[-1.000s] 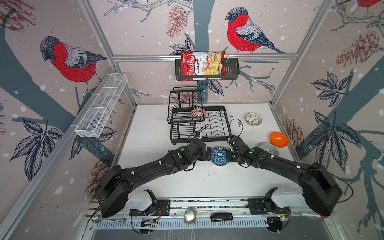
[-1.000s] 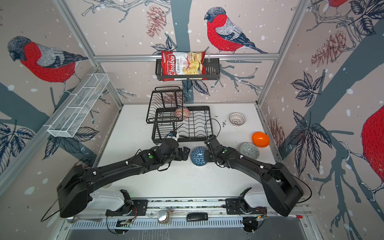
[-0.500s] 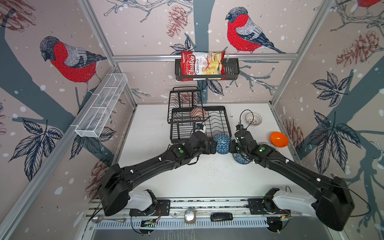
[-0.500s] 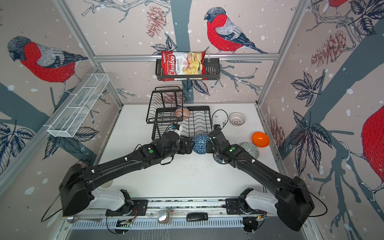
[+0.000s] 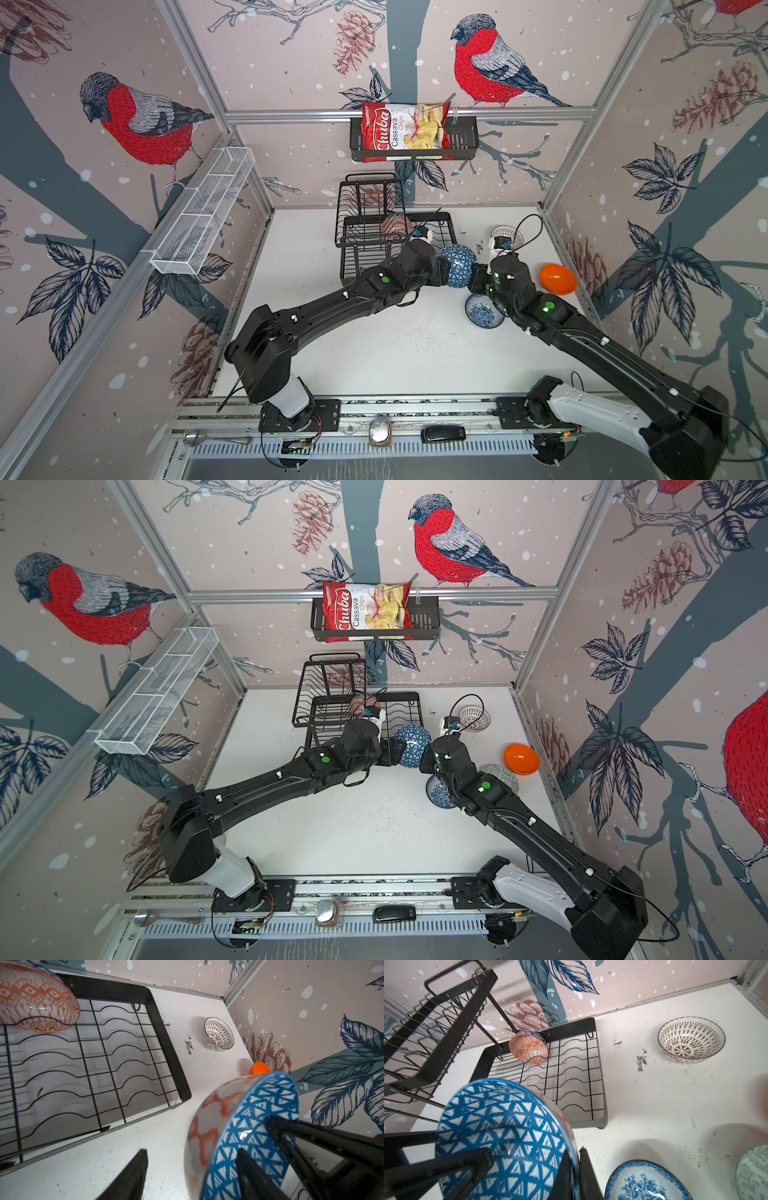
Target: Load the bowls into the dish rack
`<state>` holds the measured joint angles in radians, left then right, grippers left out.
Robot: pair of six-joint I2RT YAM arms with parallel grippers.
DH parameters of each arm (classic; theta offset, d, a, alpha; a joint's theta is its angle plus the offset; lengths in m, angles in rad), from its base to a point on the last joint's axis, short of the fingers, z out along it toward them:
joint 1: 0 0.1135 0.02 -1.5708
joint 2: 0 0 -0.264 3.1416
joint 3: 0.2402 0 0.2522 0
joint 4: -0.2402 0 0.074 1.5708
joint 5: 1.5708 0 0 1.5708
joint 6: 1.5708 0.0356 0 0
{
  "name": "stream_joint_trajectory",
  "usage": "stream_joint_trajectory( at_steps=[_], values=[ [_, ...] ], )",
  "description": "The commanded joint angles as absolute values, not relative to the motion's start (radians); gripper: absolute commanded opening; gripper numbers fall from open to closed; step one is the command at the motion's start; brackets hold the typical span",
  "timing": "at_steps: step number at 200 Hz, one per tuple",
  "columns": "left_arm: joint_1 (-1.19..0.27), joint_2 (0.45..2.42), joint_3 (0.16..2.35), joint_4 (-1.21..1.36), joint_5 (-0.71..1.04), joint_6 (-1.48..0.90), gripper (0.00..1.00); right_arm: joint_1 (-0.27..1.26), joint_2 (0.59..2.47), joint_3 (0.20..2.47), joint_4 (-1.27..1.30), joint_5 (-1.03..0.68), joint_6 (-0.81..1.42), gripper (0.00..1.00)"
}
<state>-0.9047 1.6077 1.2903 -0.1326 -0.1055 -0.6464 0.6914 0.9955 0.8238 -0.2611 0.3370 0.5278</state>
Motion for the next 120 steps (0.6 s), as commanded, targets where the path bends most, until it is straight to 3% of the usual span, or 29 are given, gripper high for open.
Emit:
stream_joint_trajectory(
  at_steps=[1,21,57,91,120],
  values=[
    [-0.901,1.633,1.328,-0.087,-0.083,-0.63,0.56,0.69,0.967,0.809,-0.154,0.38,0.555,0.0],
    [-0.902,1.647,1.335,-0.068,-0.083,-0.629,0.46,0.69,0.95,0.792,-0.138,0.402,0.57,0.0],
    [-0.901,1.657,1.337,-0.046,-0.081,-0.635,0.44,0.69,0.946,0.778,-0.141,0.465,0.583,0.0],
    [-0.902,1.696,1.366,-0.034,-0.055,-0.625,0.17,0.689,0.94,0.765,-0.131,0.483,0.597,0.0],
    [-0.902,1.727,1.391,-0.031,-0.045,-0.623,0.05,0.69,0.94,0.756,-0.116,0.491,0.603,0.06]
  ],
)
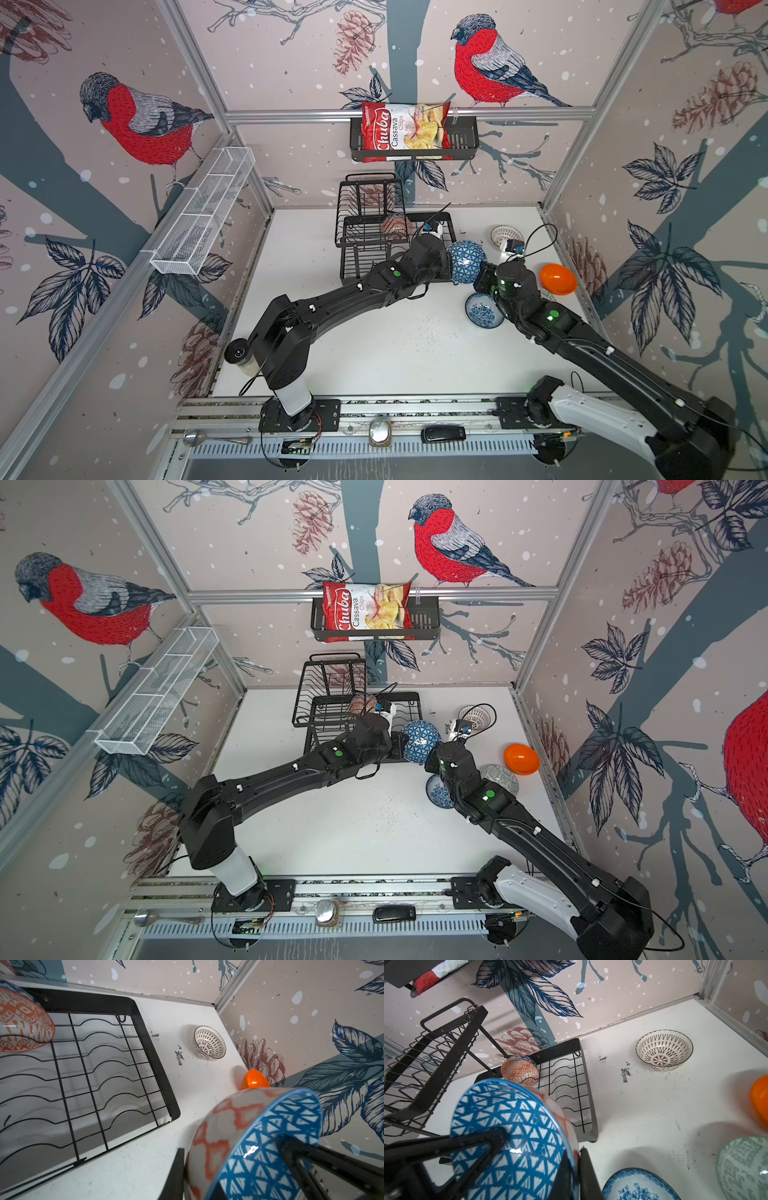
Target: Load the bowls into the dish rack
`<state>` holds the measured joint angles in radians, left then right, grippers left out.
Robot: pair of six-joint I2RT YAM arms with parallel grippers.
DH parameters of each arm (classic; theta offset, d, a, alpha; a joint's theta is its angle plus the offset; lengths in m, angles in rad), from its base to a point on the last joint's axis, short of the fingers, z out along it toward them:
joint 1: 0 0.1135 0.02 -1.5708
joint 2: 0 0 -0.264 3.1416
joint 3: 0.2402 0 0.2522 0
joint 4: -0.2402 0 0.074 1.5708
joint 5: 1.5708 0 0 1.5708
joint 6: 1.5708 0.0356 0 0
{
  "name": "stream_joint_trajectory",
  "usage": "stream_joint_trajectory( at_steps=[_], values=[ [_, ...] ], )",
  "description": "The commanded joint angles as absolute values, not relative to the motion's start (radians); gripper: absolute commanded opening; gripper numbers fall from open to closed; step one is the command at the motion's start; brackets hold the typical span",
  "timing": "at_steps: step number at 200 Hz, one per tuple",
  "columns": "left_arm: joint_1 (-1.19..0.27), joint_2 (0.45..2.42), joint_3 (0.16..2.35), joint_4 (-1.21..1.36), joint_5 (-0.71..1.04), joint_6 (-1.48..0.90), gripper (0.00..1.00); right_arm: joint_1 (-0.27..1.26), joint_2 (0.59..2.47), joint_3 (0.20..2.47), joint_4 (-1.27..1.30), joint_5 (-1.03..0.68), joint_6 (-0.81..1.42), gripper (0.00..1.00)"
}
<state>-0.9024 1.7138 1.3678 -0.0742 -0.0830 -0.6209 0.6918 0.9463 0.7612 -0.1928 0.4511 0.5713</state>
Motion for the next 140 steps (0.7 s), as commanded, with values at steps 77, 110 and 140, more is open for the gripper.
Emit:
stream_joint_trajectory(
  at_steps=[77,110,140],
  values=[
    [-0.884,1.746,1.452,-0.04,-0.112,-0.608,0.0,0.663,0.978,0.799,-0.117,0.452,0.608,0.26],
    [-0.859,1.772,1.508,-0.057,-0.137,-0.61,0.0,0.632,0.981,0.839,-0.122,0.391,0.594,0.42],
    [-0.841,1.806,1.59,-0.073,-0.168,-0.59,0.0,0.583,1.007,0.916,-0.143,0.325,0.594,0.58]
  ],
)
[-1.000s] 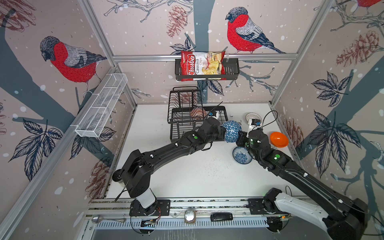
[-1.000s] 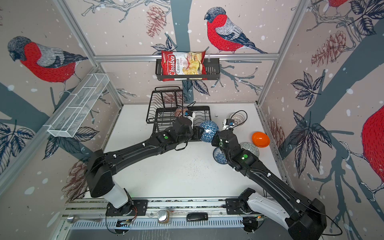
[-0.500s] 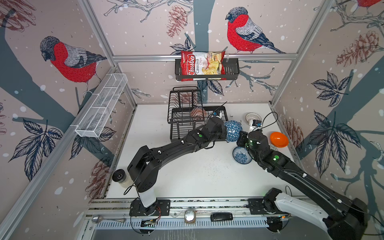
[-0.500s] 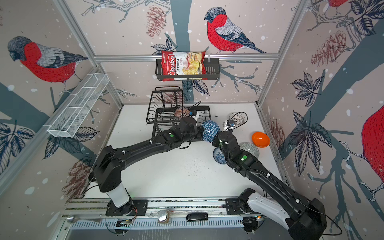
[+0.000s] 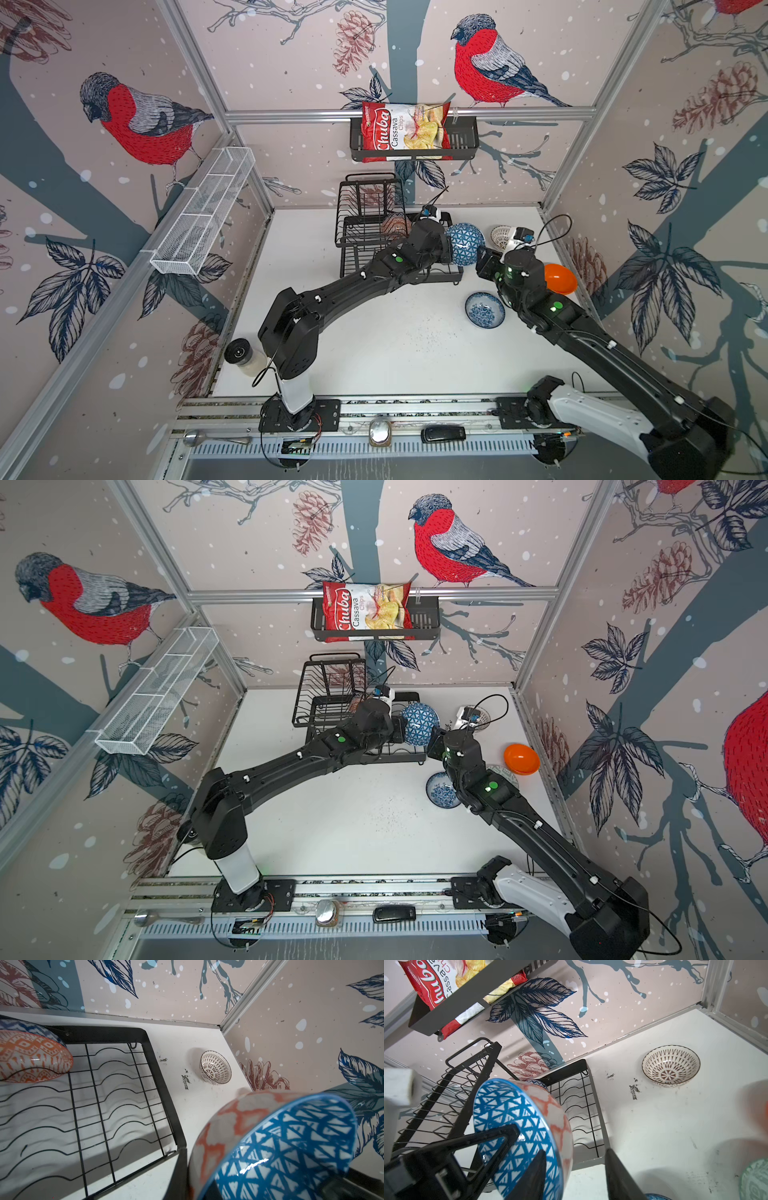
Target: Load the bowls into the dish rack
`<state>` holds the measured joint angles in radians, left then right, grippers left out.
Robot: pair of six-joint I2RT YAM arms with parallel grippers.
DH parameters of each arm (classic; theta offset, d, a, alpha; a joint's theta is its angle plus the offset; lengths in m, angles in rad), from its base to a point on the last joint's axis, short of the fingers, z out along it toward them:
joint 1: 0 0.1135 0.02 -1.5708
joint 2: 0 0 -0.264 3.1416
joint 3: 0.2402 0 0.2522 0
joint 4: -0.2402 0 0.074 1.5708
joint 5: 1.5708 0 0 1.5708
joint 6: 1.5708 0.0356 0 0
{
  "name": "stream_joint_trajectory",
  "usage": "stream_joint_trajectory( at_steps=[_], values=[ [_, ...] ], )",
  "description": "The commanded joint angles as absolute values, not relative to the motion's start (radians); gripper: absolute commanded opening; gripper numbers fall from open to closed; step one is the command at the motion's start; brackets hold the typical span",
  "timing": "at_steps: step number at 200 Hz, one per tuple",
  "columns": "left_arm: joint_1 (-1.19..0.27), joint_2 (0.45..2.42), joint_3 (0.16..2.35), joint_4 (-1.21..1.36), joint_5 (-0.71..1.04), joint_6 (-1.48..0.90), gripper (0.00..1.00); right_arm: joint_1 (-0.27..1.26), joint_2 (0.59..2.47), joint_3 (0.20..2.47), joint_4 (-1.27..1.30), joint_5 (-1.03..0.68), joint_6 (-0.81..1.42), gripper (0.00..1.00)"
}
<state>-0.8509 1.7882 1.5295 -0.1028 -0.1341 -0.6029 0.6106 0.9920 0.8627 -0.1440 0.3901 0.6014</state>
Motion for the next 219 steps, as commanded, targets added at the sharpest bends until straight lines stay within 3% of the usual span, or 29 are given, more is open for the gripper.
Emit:
stream_joint_trajectory(
  at_steps=[1,33,50,121,219],
  values=[
    [-0.841,1.808,1.593,-0.074,-0.169,-0.588,0.0,0.581,1.007,0.918,-0.143,0.322,0.594,0.59],
    [-0.827,1.842,1.704,-0.099,-0.242,-0.542,0.0,0.526,1.031,1.025,-0.145,0.248,0.619,0.82],
    [-0.825,1.845,1.732,-0.077,-0.283,-0.509,0.0,0.503,1.041,1.075,-0.136,0.222,0.638,1.0],
    [-0.816,1.838,1.696,0.207,-0.425,-0.358,0.0,0.457,1.153,1.277,-0.112,0.108,0.821,1.0],
    [-0.813,1.904,1.639,0.666,-0.509,-0.166,0.0,0.45,1.187,1.223,0.245,-0.003,1.259,1.0]
  ],
)
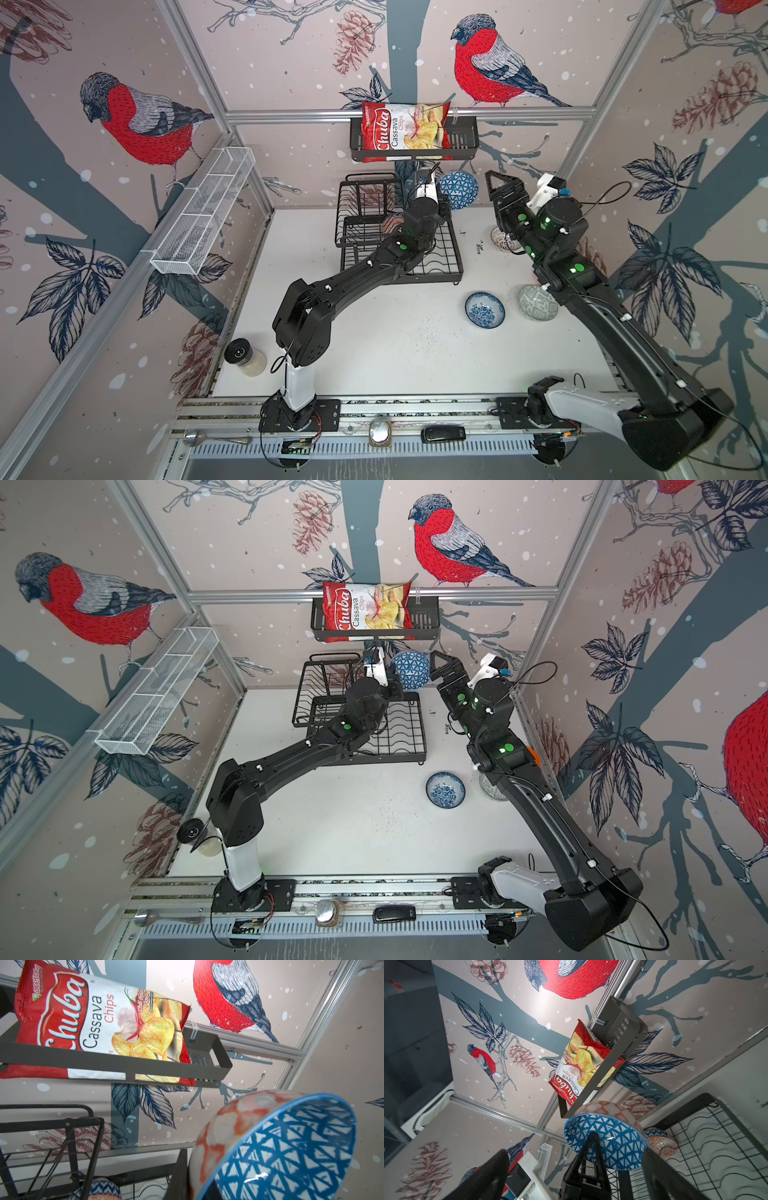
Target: Load the bowls into the dish rack
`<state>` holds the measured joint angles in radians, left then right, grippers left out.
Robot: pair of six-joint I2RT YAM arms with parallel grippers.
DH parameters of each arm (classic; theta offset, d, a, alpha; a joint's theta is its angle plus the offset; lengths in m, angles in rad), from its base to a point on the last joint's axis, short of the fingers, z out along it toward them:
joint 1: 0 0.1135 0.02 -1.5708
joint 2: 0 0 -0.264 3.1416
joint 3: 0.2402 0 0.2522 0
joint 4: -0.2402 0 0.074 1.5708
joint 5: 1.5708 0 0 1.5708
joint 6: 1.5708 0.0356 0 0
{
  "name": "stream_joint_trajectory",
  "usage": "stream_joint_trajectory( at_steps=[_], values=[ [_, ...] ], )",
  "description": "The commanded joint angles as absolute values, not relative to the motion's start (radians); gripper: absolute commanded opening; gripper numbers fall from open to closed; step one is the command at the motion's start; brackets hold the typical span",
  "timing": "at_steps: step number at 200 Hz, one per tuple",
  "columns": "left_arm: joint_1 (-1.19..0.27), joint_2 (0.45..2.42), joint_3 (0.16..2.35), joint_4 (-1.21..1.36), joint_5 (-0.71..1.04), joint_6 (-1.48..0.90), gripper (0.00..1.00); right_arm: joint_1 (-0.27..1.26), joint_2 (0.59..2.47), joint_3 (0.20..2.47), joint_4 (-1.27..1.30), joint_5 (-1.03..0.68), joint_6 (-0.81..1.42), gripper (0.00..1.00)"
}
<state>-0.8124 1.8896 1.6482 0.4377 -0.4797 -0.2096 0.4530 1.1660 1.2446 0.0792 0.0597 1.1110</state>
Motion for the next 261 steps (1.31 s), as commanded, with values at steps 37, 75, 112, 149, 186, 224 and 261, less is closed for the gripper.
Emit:
stream_joint_trajectory(
  at_steps=[37,75,112,149,186,224,261],
  values=[
    [-0.814,1.918,1.606,0.768,-0.524,-0.17,0.0,0.449,1.287,1.233,0.386,-0.092,1.4,1.0],
    [-0.818,1.916,1.566,0.862,-0.549,-0.159,0.0,0.45,1.346,1.236,0.473,-0.085,1.505,0.98],
    [-0.837,1.914,1.526,0.942,-0.558,-0.116,0.0,0.451,1.412,1.244,0.579,-0.081,1.626,0.87],
    [-0.854,1.899,1.476,1.029,-0.579,-0.06,0.0,0.46,1.444,1.259,0.593,-0.066,1.685,0.75],
    [-0.861,1.881,1.437,1.082,-0.604,-0.041,0.0,0.465,1.448,1.232,0.621,-0.039,1.729,0.52],
    [-0.865,1.869,1.404,1.13,-0.627,-0.023,0.0,0.474,1.482,1.248,0.625,-0.052,1.745,0.37],
    [-0.865,1.861,1.385,1.157,-0.644,-0.001,0.0,0.475,1.489,1.245,0.623,-0.066,1.746,0.21]
  ],
)
